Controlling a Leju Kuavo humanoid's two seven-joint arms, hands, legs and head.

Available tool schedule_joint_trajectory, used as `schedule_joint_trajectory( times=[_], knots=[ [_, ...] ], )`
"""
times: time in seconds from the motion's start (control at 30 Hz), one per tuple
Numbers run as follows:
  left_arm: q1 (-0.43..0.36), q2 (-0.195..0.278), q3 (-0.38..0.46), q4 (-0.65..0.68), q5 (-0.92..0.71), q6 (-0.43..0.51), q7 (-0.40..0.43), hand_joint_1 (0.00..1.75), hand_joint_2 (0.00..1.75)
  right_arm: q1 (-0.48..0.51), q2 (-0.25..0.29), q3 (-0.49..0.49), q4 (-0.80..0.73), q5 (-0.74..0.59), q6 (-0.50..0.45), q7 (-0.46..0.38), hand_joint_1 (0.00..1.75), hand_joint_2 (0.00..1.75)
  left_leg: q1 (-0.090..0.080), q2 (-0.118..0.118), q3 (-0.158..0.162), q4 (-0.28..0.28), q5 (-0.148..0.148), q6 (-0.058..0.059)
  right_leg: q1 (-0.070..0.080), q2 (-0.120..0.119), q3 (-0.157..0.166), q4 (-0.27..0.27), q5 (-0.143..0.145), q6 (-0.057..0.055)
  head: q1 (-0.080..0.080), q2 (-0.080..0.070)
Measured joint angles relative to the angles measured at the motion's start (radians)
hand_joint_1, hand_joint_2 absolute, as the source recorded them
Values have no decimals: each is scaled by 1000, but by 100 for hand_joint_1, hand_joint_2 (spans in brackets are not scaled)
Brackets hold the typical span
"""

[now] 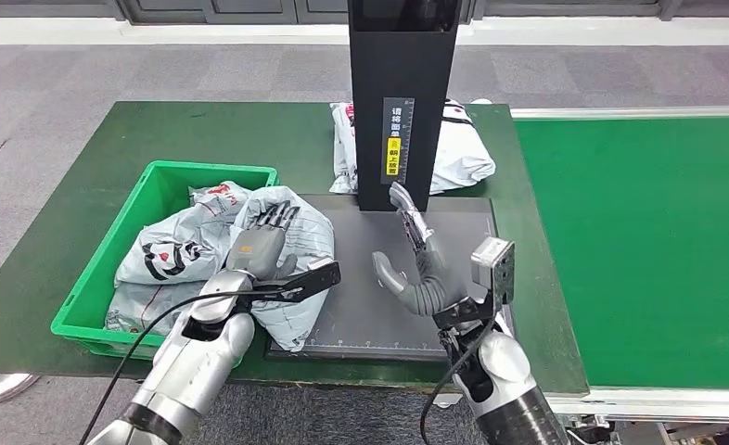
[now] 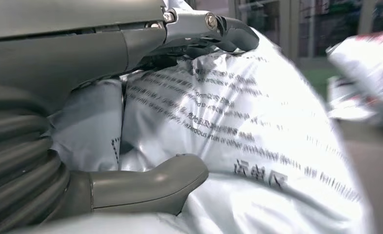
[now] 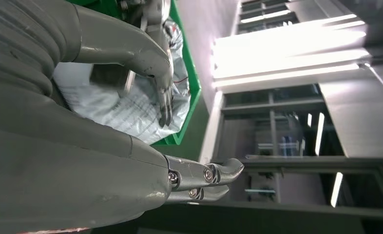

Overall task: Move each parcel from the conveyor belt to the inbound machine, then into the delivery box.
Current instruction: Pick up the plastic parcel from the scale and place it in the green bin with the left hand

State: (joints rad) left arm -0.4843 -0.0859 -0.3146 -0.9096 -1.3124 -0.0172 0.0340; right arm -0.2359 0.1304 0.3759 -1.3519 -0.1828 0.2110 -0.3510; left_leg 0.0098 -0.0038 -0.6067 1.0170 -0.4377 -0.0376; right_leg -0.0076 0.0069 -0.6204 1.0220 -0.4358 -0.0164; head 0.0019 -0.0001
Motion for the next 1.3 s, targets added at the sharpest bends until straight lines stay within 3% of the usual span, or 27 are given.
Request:
schedule_joint_trajectory(
  times=[0.07,0.1,0.3,0.47,0.6,0.87,1.17,1.3],
  knots=[
    [-56,6,-7,93,-50,-10,28,147,175,35,0,-14,-34,-8,-12,-13,0,175,0,0,1,-1,-1,0,0,0,3,0,-1,0,0,0],
    [-83,9,-9,137,-68,-12,36,175,175,51,-1,-22,-50,-12,-20,-18,0,175,0,1,1,-1,-3,1,0,1,5,0,-1,0,0,0],
    [-191,19,-10,311,-108,-21,38,175,175,133,-5,-60,-122,-30,-66,-44,0,175,0,6,13,-2,-16,0,0,7,19,0,-8,2,0,0],
    [-234,19,-10,364,-103,-20,12,175,175,182,-10,-85,-159,-35,-90,-57,0,175,0,7,18,-3,-13,3,0,8,22,1,-7,-3,0,0],
    [-244,19,-10,381,-72,7,-15,175,175,210,-13,-104,-179,-36,-110,-67,0,175,0,7,21,-4,-11,-2,0,9,25,1,-10,-3,0,0],
    [-203,18,7,311,84,112,-118,175,175,261,-28,-129,-225,-42,-138,-70,0,175,0,6,27,-4,-11,-3,0,8,22,1,-11,-3,0,0],
    [-143,20,16,198,152,116,-160,175,175,274,-47,-131,-237,-49,-140,-70,0,175,0,6,21,-3,-11,-2,-1,7,18,1,-11,-2,0,0],
    [-113,21,30,142,341,84,-269,175,175,275,-53,-131,-238,-60,-144,-70,0,175,0,5,20,-3,-11,-2,-1,7,16,1,-12,-2,0,0]
  ],
)
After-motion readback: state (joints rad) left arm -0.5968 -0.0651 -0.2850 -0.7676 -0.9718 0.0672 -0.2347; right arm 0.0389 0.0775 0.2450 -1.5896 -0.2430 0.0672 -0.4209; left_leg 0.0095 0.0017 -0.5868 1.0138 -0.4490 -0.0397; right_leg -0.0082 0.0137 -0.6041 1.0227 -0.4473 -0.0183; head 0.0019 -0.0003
